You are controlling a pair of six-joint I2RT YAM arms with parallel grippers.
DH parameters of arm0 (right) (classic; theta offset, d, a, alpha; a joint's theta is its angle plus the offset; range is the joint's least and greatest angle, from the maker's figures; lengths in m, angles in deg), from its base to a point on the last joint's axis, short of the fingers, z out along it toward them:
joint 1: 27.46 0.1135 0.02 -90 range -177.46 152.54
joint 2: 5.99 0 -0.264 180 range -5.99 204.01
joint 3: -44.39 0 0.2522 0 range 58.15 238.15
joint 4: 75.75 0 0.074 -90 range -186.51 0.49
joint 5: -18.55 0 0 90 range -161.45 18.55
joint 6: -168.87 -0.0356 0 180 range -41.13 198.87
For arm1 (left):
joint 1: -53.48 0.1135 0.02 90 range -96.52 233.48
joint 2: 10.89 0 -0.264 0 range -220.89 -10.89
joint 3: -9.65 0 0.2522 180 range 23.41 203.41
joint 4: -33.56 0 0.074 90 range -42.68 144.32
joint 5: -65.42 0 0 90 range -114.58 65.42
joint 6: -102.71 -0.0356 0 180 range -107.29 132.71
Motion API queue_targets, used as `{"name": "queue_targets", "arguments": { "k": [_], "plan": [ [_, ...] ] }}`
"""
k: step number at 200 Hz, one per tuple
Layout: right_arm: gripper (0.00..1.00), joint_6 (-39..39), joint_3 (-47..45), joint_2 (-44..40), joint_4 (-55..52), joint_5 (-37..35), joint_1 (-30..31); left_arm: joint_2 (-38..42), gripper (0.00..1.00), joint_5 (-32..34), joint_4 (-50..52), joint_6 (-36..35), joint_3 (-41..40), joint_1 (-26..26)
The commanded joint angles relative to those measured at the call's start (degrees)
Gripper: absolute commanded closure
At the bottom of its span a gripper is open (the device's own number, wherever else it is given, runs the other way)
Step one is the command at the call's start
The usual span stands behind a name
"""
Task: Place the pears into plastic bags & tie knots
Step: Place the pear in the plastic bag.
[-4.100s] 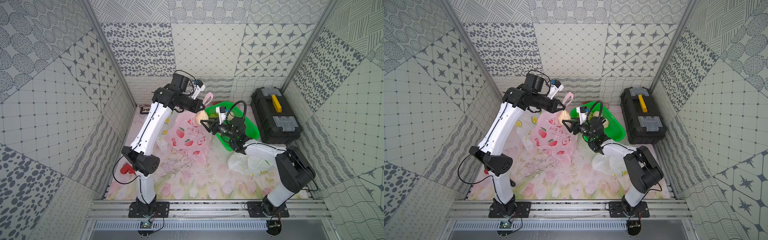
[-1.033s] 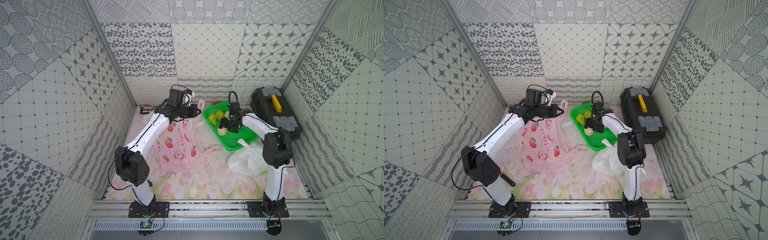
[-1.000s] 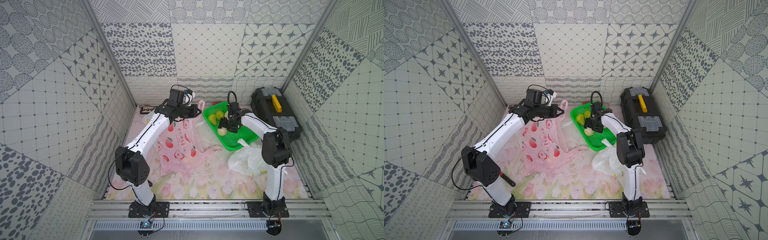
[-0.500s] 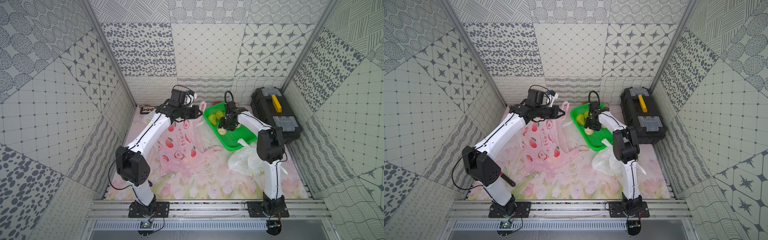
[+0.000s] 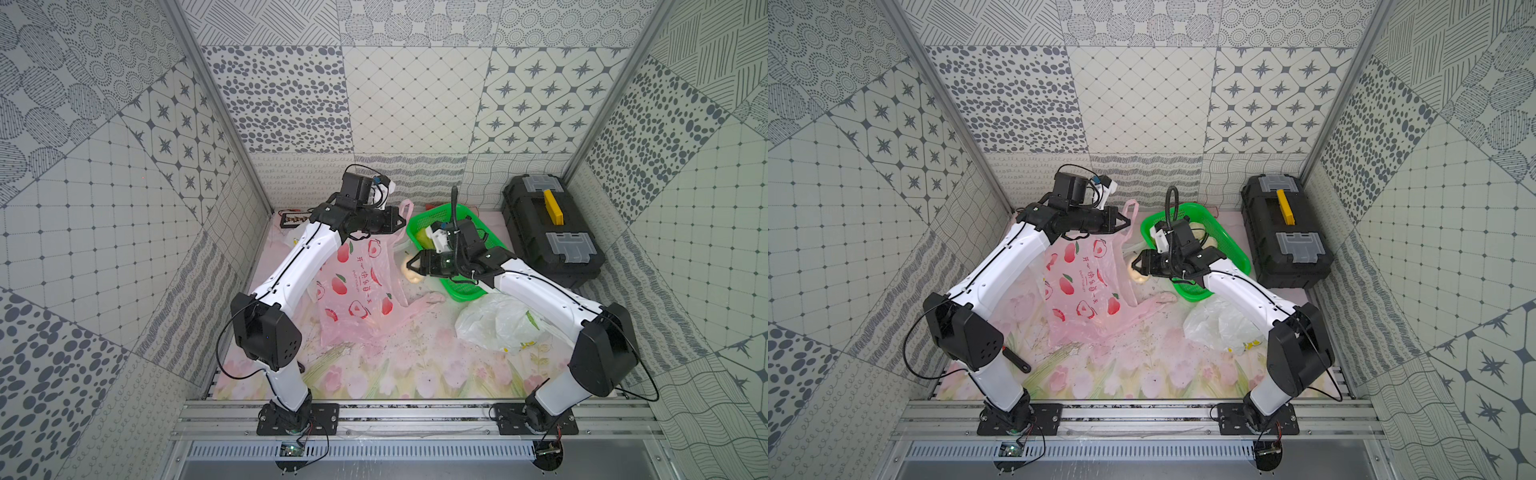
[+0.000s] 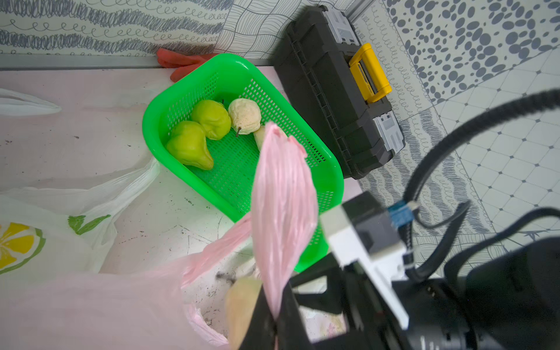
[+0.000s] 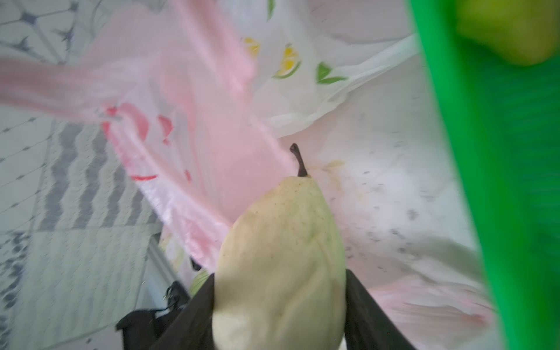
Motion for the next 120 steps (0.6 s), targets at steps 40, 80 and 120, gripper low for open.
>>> {"name": "queue_targets", "arguments": {
  "k": [40, 80, 120],
  "plan": [
    [0.69, -8.9, 4.4, 14.4, 24.4, 10.8, -0.6, -0.8, 1.00, -4.7, 6.3, -5.3, 4.1, -2.7],
    [0.54, -20.8, 6.7, 20.0, 28.8, 2.0, 0.2, -0.5, 1.00, -4.5, 2.9, -3.4, 1.1, -3.4],
    [0.24, -15.9, 12.1, 22.0, 16.8, -4.7, 3.4, -0.9, 1.00, -3.5, 0.9, -2.1, 0.8, -2.4]
  ]
}}
